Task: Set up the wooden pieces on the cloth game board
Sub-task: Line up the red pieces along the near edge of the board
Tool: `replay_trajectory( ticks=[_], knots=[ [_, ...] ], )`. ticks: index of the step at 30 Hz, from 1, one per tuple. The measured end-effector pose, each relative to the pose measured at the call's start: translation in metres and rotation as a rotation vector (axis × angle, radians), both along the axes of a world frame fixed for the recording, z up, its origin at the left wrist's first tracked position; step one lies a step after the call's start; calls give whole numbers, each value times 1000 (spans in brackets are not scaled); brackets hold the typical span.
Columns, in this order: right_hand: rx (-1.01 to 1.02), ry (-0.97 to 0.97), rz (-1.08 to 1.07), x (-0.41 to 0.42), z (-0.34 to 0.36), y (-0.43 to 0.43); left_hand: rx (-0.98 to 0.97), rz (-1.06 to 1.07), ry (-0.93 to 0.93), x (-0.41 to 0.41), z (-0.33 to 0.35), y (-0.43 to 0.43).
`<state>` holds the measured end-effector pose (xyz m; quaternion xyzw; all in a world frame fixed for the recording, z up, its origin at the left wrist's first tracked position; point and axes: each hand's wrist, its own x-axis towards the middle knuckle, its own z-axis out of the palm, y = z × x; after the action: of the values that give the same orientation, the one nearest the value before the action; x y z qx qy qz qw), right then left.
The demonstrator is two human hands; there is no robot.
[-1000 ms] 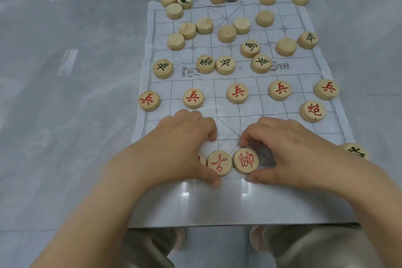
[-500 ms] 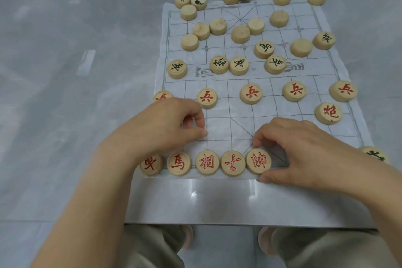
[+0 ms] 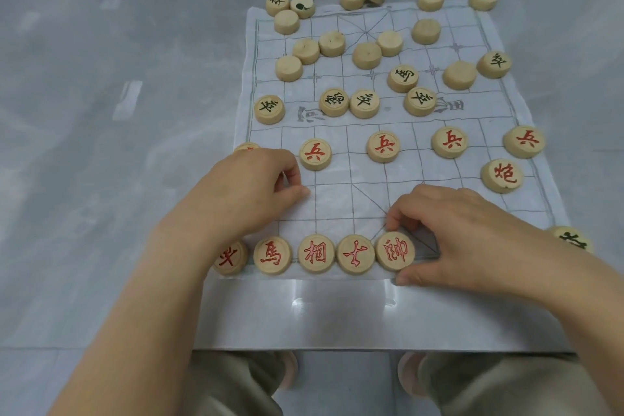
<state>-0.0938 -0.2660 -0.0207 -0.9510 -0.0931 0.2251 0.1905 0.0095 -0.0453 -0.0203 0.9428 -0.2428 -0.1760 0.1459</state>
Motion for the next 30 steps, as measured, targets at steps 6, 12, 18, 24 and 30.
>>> replay_trajectory(
  ticks=[6, 12, 18, 24, 30],
  knots=[
    [16, 0, -9, 1, 0, -1, -18, 17, -19, 1, -2, -2],
    [213, -92, -360, 5, 12, -34, -54, 67, -48, 3, -5, -4],
    [300, -326, -637, 9, -2, -63, -122, 126, -124, -1, 9, -16],
    [315, -316, -627, 1, -7, -59, -74, 126, -145, -9, 14, -19],
    [362, -371, -673, 4, -2, -63, -72, 128, -164, -14, 20, -24]
  ],
)
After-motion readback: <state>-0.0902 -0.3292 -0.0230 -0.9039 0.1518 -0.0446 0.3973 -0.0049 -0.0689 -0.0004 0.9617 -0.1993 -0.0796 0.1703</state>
